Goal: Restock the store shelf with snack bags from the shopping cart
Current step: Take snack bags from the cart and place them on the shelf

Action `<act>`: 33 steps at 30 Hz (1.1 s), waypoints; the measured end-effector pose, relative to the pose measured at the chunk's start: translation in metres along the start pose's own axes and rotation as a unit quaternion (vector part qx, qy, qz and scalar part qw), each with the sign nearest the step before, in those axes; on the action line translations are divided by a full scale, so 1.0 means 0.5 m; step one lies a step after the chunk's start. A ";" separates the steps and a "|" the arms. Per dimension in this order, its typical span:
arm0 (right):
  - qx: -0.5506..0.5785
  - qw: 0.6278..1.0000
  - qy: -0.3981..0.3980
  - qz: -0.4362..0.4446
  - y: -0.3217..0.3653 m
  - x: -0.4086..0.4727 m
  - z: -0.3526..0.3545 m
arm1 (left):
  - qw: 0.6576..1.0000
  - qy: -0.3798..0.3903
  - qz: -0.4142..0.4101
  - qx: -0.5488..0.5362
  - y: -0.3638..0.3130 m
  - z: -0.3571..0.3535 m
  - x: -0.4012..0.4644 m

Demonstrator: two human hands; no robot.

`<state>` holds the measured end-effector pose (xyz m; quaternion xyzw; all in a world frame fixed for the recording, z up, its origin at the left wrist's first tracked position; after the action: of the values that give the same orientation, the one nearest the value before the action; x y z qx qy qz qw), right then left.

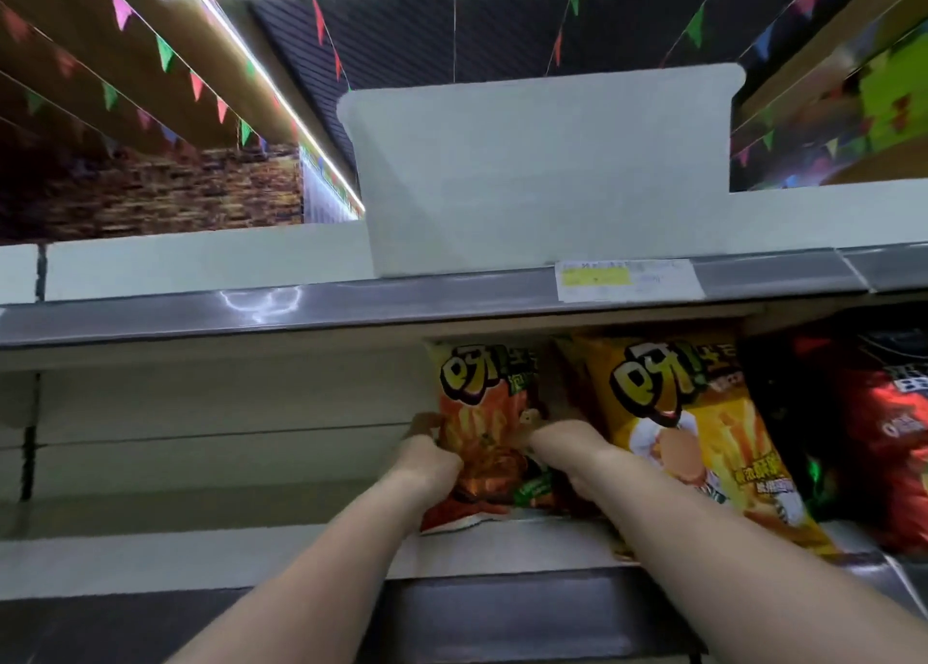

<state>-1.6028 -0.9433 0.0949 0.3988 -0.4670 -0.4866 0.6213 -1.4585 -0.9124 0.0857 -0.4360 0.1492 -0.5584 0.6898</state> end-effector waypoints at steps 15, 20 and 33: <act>-0.118 0.988 -0.065 0.073 -0.013 0.049 -0.019 | 0.984 0.006 -0.109 0.142 0.014 -0.034 0.042; -0.084 0.987 -0.107 0.085 -0.015 0.073 -0.009 | 0.977 0.035 -0.107 0.183 0.010 -0.042 0.039; -0.188 0.969 -0.118 0.104 -0.009 0.060 -0.015 | 0.952 0.073 -0.165 0.249 0.010 -0.048 0.035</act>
<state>-1.5936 -0.9733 0.0947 0.1638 -0.4764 -0.5418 0.6728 -1.4660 -0.9387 0.0729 -0.2270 -0.0186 -0.7143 0.6618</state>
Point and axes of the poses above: each hand's wrist, its own x-axis towards the middle knuckle, its own z-axis out of the back of the hand, y = z × x, the point moved 3 cm from there along x, towards the middle knuckle, and after that the axes turned 14 degrees about x, right-handed, at the moved point
